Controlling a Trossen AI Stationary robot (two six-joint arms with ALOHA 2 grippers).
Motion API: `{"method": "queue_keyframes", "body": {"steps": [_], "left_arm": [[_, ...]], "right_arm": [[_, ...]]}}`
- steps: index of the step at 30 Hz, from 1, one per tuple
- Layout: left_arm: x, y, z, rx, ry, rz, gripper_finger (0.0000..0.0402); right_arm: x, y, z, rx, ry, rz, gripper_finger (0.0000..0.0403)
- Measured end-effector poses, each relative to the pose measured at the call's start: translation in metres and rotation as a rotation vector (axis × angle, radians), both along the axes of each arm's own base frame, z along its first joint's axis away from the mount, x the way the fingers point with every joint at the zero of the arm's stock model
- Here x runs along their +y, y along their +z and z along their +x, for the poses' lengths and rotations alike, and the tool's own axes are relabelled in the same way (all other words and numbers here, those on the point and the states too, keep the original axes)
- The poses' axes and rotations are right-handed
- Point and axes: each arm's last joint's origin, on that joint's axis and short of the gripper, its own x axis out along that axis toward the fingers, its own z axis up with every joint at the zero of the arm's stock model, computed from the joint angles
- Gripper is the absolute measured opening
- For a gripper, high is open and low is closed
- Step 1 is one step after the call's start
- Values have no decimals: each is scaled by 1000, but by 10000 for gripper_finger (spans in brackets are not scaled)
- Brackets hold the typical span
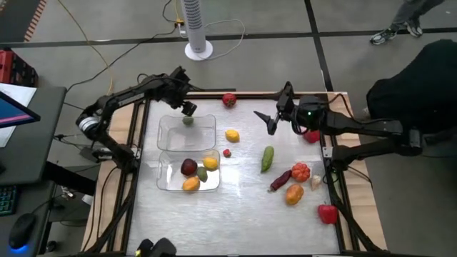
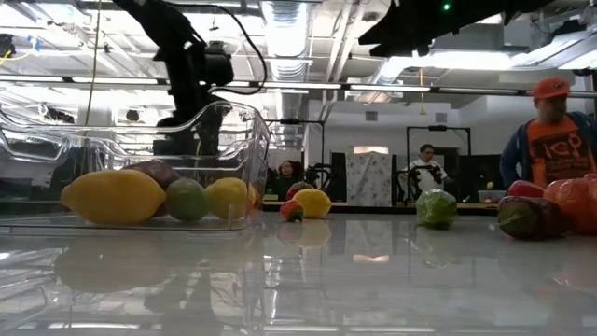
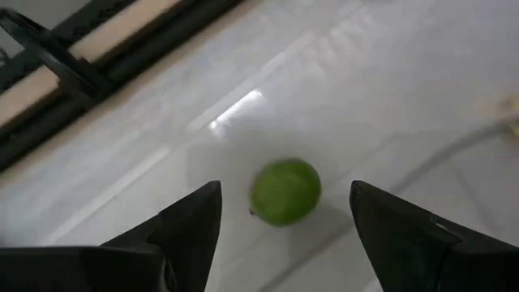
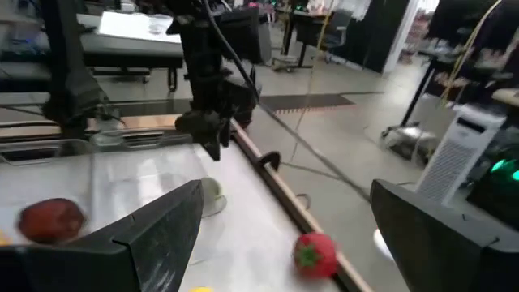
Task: Sort produce into baskets
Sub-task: Put the green lime into the bottom transparent bin
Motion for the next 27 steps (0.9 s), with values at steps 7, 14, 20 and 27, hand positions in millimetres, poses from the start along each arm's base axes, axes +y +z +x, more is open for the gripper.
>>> {"method": "queue_keyframes", "body": {"steps": [7, 14, 20, 27], "left_arm": [[27, -7, 15, -50, 54, -140, 287], [41, -30, 24, 111, 82, -353, 311], [41, -39, 27, 202, 92, -343, 335], [41, -39, 28, 173, 118, -360, 363]], "right_arm": [[-20, 7, -7, -43, 12, -59, 379], [-37, 5, -15, -27, 32, -65, 379], [-46, 7, -20, -33, 74, -88, 379], [-52, 12, -23, -71, 101, -130, 379]]}}
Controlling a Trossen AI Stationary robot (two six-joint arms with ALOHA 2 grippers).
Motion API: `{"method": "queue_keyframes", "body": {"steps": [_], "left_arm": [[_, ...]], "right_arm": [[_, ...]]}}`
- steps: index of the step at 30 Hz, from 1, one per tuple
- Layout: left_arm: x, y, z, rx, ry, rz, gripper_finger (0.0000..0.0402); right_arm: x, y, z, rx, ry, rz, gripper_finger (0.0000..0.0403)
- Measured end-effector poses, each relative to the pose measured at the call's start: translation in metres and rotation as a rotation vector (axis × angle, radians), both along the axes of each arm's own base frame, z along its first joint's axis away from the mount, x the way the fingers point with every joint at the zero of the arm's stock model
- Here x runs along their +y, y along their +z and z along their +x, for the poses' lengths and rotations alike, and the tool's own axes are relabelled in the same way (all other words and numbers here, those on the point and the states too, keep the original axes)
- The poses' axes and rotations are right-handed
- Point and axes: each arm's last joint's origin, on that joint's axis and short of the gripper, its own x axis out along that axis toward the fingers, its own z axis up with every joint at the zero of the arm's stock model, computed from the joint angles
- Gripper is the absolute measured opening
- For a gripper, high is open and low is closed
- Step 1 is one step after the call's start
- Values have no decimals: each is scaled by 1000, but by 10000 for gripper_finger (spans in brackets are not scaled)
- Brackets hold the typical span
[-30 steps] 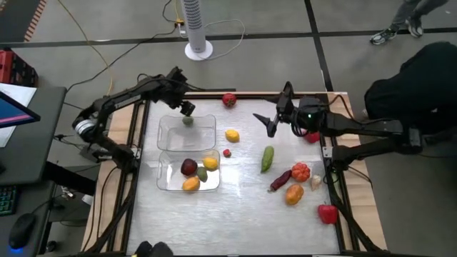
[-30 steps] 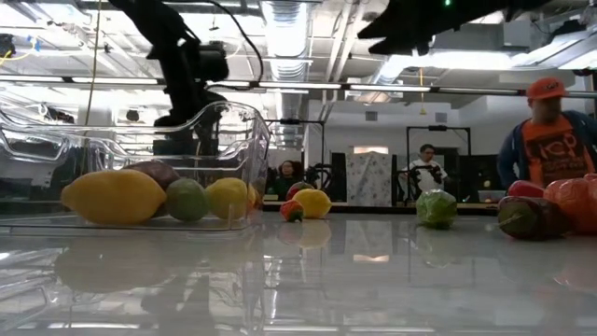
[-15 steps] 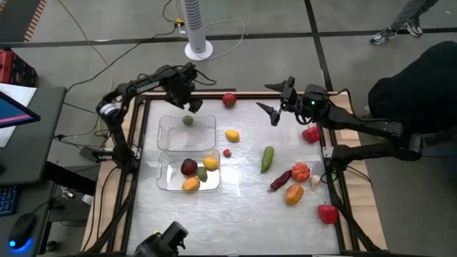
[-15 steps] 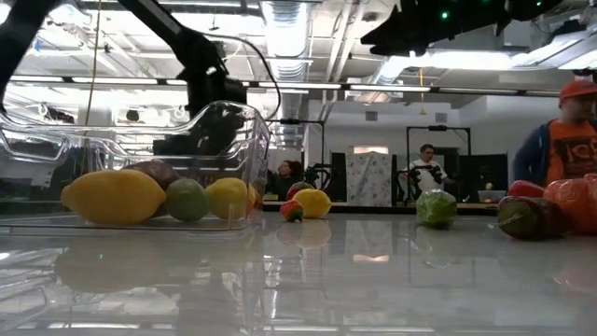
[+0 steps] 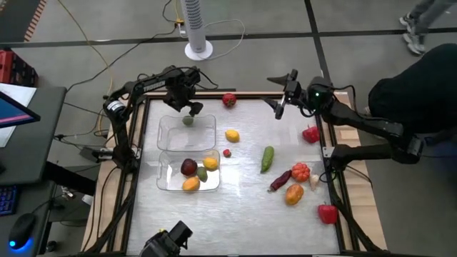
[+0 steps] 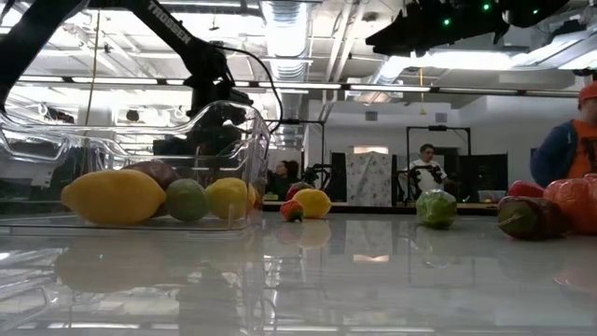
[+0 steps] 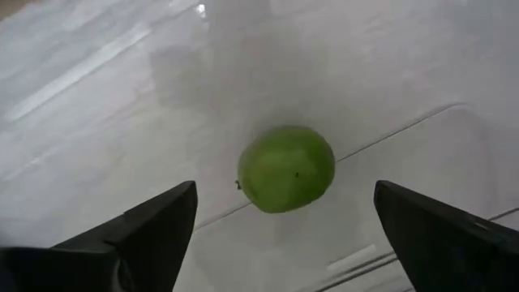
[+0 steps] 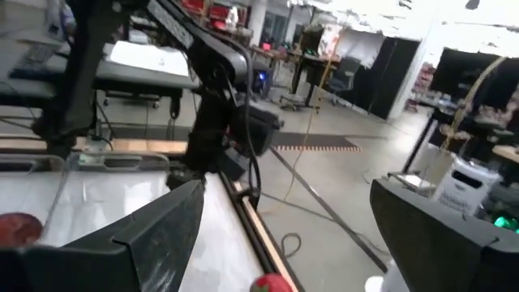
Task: Sort produce into baskets
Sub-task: Put the green lime into the bottom transparent bin
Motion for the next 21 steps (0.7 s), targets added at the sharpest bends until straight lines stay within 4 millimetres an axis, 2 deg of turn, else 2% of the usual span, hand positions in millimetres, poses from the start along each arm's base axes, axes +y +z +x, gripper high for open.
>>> {"method": "queue_keyframes", "body": {"steps": [7, 15, 21], "left_arm": [[6, -15, 1, 6, 66, -51, 364], [6, -40, 8, 55, 57, -119, 364], [5, -44, 7, 84, 39, -139, 364]], "right_arm": [[1, 2, 0, -11, 39, -18, 379], [1, 1, 0, -5, 39, -17, 379], [1, 1, 0, -2, 39, -18, 379]]}}
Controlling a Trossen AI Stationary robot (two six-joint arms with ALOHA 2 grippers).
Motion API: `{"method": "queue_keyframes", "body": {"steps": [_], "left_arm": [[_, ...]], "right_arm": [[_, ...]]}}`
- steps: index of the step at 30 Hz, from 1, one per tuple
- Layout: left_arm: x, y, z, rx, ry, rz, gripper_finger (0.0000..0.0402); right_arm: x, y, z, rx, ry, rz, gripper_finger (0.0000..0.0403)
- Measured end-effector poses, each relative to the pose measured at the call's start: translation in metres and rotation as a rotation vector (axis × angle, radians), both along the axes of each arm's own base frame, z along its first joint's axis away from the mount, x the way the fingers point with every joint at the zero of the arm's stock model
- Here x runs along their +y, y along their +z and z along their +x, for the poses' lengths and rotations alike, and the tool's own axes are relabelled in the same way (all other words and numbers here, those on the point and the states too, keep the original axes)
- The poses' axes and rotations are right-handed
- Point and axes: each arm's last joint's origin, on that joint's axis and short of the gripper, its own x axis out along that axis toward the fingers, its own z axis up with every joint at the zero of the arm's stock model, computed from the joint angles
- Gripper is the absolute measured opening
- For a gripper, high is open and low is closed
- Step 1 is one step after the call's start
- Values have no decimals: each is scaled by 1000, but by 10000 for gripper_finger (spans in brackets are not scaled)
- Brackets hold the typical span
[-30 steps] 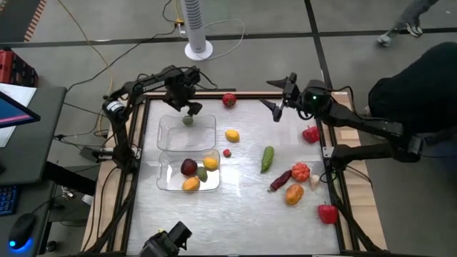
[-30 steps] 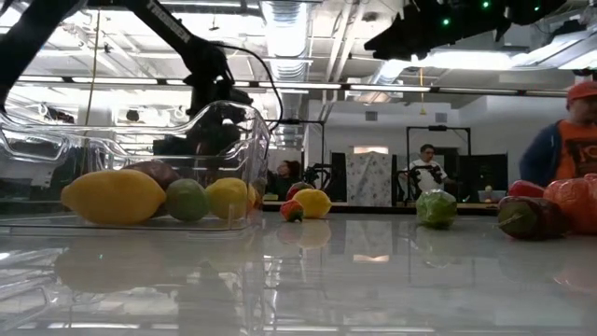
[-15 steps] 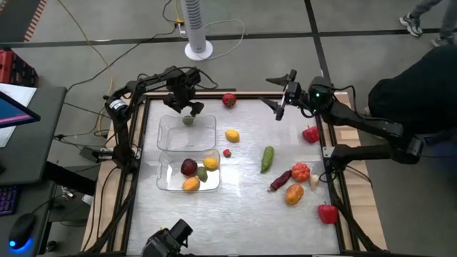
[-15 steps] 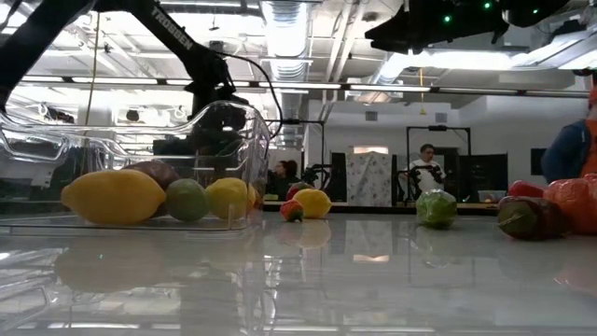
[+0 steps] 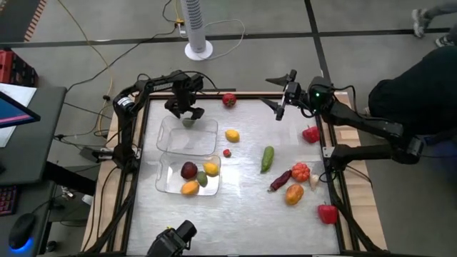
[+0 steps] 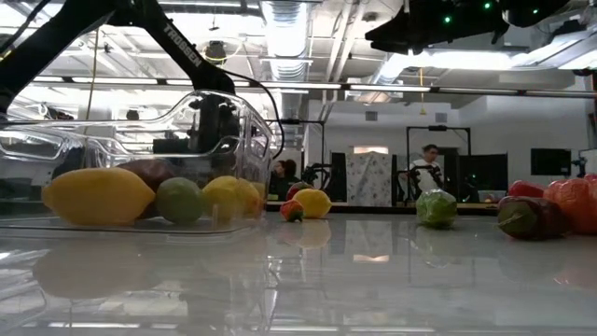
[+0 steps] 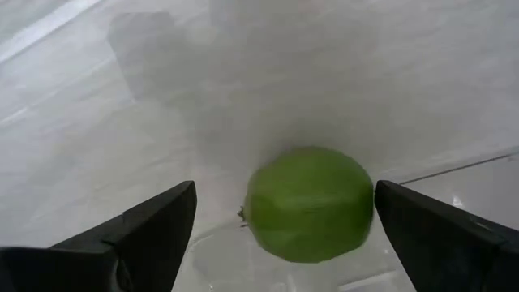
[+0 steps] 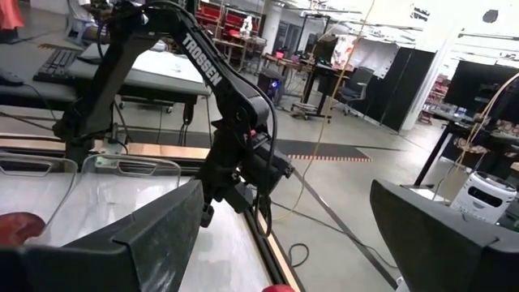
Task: Sort produce into baskets
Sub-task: Put the green lime into the bottom transparent bin
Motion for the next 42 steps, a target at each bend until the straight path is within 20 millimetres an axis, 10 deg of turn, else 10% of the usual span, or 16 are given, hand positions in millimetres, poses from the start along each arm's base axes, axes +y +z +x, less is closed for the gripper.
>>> {"method": "queue_keyframes", "body": {"steps": [21, 33, 42], "left_arm": [[0, 6, 2, -15, -79, -4, 216], [23, 97, 29, -243, -233, 178, 202], [-56, 136, 71, -442, -625, 14, 205]], "right_arm": [[0, -1, 0, 14, 0, -7, 379], [0, -1, 0, 17, -2, -6, 379], [-1, -2, 0, 16, -15, 26, 379]]}}
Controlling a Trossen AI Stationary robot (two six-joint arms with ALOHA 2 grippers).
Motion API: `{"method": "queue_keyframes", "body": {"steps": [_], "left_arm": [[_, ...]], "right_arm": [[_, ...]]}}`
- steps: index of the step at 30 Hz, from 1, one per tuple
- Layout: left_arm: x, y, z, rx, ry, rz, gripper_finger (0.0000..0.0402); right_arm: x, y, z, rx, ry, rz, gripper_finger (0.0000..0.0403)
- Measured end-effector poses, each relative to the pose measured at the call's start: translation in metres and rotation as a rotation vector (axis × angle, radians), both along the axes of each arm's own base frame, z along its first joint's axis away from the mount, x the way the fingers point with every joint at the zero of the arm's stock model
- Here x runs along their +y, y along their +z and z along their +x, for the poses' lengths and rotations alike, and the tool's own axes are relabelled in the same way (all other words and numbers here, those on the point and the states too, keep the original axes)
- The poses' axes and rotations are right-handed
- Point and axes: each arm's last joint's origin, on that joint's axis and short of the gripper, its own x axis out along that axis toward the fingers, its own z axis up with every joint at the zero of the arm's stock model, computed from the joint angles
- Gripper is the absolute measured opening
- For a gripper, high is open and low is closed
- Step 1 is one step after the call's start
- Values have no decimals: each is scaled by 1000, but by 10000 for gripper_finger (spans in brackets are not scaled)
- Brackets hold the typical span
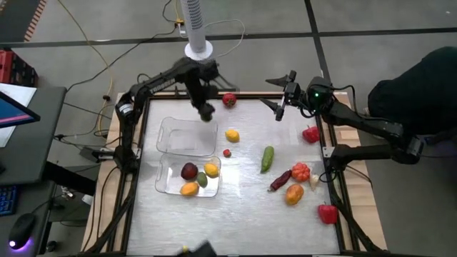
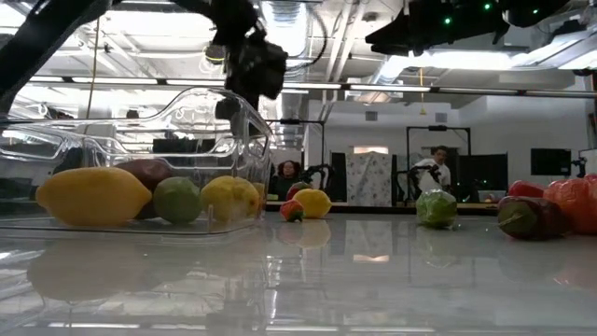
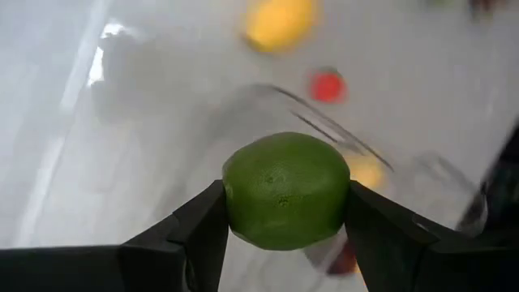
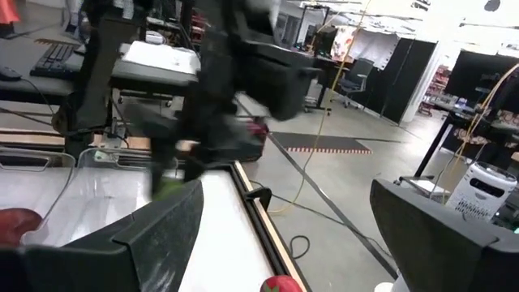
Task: Sort produce into baskets
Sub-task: Put the green lime into the bottom transparent bin
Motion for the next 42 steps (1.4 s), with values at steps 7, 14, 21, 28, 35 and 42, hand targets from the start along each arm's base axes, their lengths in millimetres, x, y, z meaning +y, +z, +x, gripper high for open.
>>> {"method": "queue_keyframes", "body": {"steps": [7, 14, 21, 28, 35, 42], "left_arm": [[-86, 22, 21, -72, -284, -8, 206], [-159, 51, 22, -126, -475, 129, 206], [-215, 54, 25, -100, -531, 246, 206], [-243, 14, 14, -10, -546, 287, 206], [-243, -29, -8, -75, -409, 298, 210], [-242, -46, -18, -38, -357, 300, 274]], "right_arm": [[-1, -2, -1, -18, -30, 86, 379], [6, 4, -2, -43, -12, 214, 379], [23, 0, -4, 32, 25, 294, 379], [34, 2, -7, 48, -19, 293, 379], [39, 0, -2, 62, 10, 297, 379], [37, -5, 6, 70, 11, 300, 379]]}}
